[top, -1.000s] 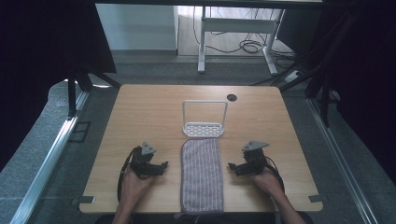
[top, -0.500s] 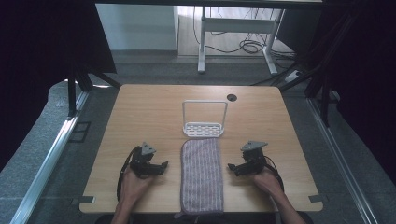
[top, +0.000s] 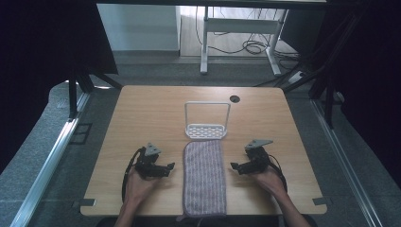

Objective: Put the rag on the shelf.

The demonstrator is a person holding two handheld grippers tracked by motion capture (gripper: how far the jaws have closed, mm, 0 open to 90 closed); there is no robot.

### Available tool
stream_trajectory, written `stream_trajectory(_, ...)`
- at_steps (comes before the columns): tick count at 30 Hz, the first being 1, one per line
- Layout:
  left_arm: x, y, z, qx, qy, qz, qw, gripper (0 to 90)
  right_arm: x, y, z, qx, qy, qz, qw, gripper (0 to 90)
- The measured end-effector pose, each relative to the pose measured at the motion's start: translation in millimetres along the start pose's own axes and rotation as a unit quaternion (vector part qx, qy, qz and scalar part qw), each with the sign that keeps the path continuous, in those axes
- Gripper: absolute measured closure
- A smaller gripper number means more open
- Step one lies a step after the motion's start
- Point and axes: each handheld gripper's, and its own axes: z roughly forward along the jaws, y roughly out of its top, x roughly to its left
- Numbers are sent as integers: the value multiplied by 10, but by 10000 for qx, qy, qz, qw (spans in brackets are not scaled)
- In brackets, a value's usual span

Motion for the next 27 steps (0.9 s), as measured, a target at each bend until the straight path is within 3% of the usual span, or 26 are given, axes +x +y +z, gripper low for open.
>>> stream_trajectory(7, -74, 164, 30, -72, -150, 242, 9996, 186, 8, 118, 1, -55, 25, 125, 9999, 187)
stream_trajectory(10, -127, 283, 68, -95, -259, 419, 9987, 227, 17, 207, 22, -22, 174, 243, 9996, 289)
stream_trajectory(14, -186, 496, 184, -23, -271, 719, 9970, 258, 51, 309, 56, -37, 207, 220, 9995, 355)
stream_trajectory(18, -190, 607, 323, 85, -251, 847, 9961, 296, 85, 406, 131, -5, 195, 153, 9997, 394)
stream_trajectory(27, -86, 678, 555, 132, -223, 703, 9972, 379, 145, 579, 345, -29, 59, 117, 9999, 462)
